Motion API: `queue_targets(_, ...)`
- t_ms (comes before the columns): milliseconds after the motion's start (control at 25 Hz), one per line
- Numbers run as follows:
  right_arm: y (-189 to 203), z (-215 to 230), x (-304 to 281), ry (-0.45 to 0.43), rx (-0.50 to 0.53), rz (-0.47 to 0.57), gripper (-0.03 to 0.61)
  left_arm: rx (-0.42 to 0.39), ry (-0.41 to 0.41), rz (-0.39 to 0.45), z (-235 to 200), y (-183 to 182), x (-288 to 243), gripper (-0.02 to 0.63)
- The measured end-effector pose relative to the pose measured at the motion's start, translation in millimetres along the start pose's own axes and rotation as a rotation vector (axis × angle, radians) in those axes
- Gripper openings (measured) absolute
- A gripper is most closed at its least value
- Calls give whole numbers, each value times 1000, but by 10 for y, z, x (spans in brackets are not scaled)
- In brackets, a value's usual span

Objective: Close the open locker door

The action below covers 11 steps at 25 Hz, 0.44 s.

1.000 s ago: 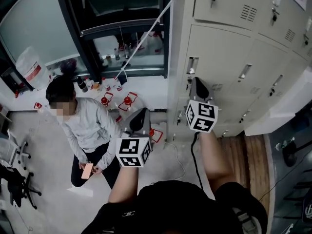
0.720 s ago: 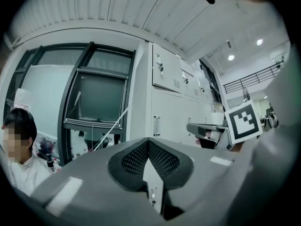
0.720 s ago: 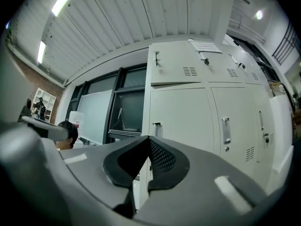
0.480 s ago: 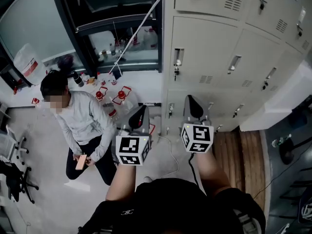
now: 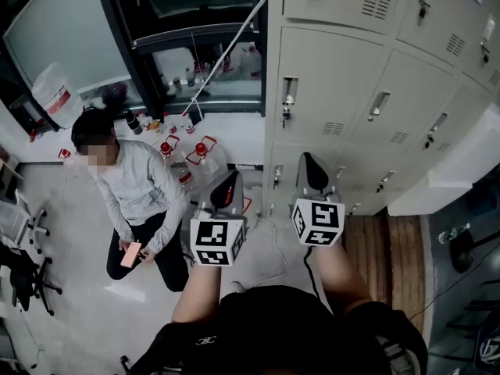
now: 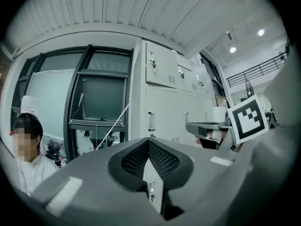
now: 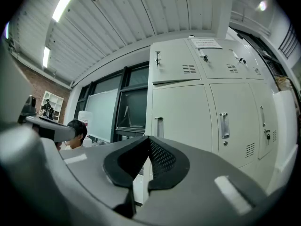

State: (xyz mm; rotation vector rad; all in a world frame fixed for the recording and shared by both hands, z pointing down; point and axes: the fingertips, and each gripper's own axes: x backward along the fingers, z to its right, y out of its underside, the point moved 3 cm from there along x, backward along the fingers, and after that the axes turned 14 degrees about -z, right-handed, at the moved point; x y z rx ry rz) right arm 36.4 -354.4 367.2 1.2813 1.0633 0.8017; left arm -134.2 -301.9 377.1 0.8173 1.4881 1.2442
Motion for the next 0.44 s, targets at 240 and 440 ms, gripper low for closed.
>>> queue_targets(240, -36, -32, -20, -18, 13, 7, 9, 7, -8, -3, 5, -10, -11, 0)
queue_targets(440, -65, -3, -42, -24, 18, 11, 9, 4, -2, 2, 44, -51, -33, 0)
